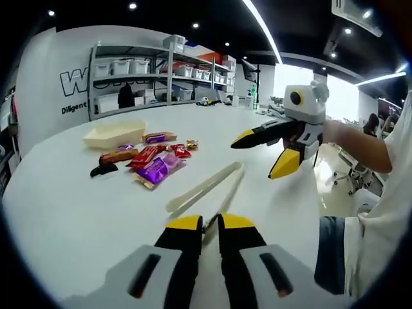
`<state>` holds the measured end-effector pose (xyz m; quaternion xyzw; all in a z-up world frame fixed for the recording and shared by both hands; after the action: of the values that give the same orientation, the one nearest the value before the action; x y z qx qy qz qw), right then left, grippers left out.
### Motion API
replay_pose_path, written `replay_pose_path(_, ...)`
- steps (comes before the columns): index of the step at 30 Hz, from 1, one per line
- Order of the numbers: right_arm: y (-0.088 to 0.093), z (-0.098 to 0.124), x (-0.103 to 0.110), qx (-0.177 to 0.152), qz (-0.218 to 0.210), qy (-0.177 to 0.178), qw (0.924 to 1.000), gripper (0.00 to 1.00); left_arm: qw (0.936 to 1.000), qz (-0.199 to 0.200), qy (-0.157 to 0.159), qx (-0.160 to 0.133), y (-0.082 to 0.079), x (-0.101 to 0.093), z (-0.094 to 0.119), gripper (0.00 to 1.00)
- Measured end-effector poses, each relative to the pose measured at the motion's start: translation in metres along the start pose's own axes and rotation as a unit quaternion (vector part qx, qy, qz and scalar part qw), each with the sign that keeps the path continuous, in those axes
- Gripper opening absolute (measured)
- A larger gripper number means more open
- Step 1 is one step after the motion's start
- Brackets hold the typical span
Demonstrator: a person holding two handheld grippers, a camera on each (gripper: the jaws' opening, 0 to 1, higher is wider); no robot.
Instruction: Place the target food into the container with the food tongs after gripping and lifting it, then release it inside without dropping or visibly crushing the food.
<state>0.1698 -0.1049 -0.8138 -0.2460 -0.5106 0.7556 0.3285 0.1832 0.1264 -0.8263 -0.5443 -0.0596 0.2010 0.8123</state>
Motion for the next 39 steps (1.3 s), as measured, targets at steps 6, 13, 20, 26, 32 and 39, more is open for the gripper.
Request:
replay_pose_path(6, -0.0003, 0.0012, 0.0, 0.0, 0.0, 0.0, 1.0, 0.58, 0.9998, -0.014, 0.008, -0.007, 0.0019, 0.0005, -0.0009, 0.09)
replay_pose_path(13, 0.0012, 0.0017, 0.0007, 0.005, 0.004, 0.002, 1.0, 0.57, 0.9987, -0.037, 0.03, -0.017, 0.0034, -0.0036, -0.0027, 0.05)
replay_pose_path(20, 0.0024, 0.003, 0.0008, 0.007, 0.001, 0.002, 1.0, 0.56, 0.9975, -0.044, 0.05, -0.023, 0.0021, -0.0079, -0.0078, 0.02)
replay_pose_path(26, 0.0026, 0.0052, -0.0003, 0.004, -0.003, 0.005, 1.0, 0.56, 0.9969, -0.021, 0.063, -0.041, -0.0009, -0.0066, -0.0044, 0.02)
replay_pose_path(32, 0.0013, 0.0083, -0.0003, 0.0, -0.015, 0.004, 0.9999, 0.55, 0.9963, -0.01, 0.066, -0.054, -0.0007, -0.0058, -0.0041, 0.02)
replay_pose_path(39, 0.0014, 0.0099, -0.0014, -0.006, -0.024, 0.004, 0.9997, 0.55, 0.9945, 0.02, 0.072, -0.073, -0.003, -0.004, -0.0021, 0.02)
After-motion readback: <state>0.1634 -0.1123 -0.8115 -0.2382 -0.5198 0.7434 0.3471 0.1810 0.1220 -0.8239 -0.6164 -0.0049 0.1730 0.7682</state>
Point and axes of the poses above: the point that each gripper's makers call its tool centre point, and the gripper's own axes: z roughly backward along the fingers, x roughly to its left, y roughly out of its underside, the point moved 9 cm from there along z, roughly backward along the fingers, and after that the axes turned 10 degrees about y, right-handed, at the moved point
